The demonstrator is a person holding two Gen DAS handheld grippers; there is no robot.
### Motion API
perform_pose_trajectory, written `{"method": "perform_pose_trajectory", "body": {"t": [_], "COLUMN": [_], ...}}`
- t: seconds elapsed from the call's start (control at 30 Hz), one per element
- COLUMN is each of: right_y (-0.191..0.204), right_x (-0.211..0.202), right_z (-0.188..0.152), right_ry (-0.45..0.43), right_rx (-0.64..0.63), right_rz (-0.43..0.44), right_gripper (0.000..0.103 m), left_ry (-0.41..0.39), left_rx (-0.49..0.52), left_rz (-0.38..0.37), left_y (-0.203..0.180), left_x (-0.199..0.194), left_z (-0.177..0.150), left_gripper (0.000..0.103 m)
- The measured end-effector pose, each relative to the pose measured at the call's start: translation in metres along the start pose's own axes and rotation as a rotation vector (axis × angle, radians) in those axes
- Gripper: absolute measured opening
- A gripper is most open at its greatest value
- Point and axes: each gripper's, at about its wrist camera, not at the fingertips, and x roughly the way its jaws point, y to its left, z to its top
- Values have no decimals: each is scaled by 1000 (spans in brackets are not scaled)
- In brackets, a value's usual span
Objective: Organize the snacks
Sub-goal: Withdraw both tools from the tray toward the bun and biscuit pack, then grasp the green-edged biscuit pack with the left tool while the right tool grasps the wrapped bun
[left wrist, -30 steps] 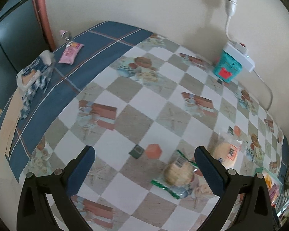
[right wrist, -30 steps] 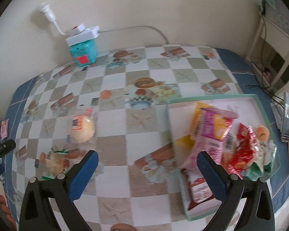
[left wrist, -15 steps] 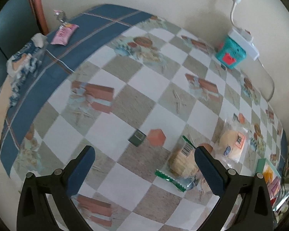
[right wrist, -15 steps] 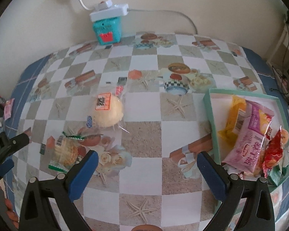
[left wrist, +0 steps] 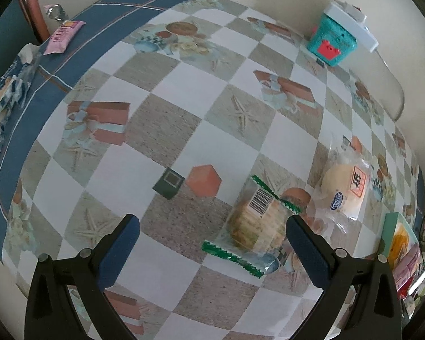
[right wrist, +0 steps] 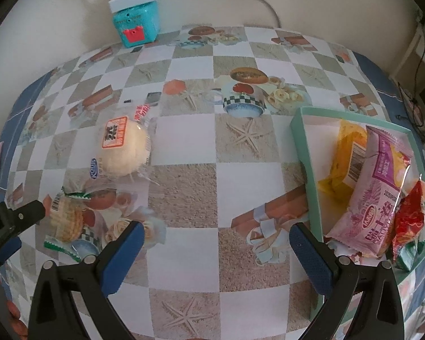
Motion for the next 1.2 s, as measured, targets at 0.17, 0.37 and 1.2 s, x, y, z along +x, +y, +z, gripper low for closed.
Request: {"method": "perform_pose_trajectory", "body": {"t": [0.17, 0.37, 1.2], "right_y": [-1, -7, -16], "right_x": [6, 13, 12], "right_z": [0, 1, 6], "right_ry": [6, 24, 7], "right_rx": [-1, 16, 39], "right_rz": [0, 0, -22], "right_gripper": [103, 103, 103], "left_ry": [20, 48, 3], "left_rx": [27, 61, 140], "left_rz": [-3, 10, 93], "left_y": [-10, -23, -62], "left_x": [8, 21, 35], "left_z": [-1, -3, 7], "left_gripper": [103, 103, 53]}}
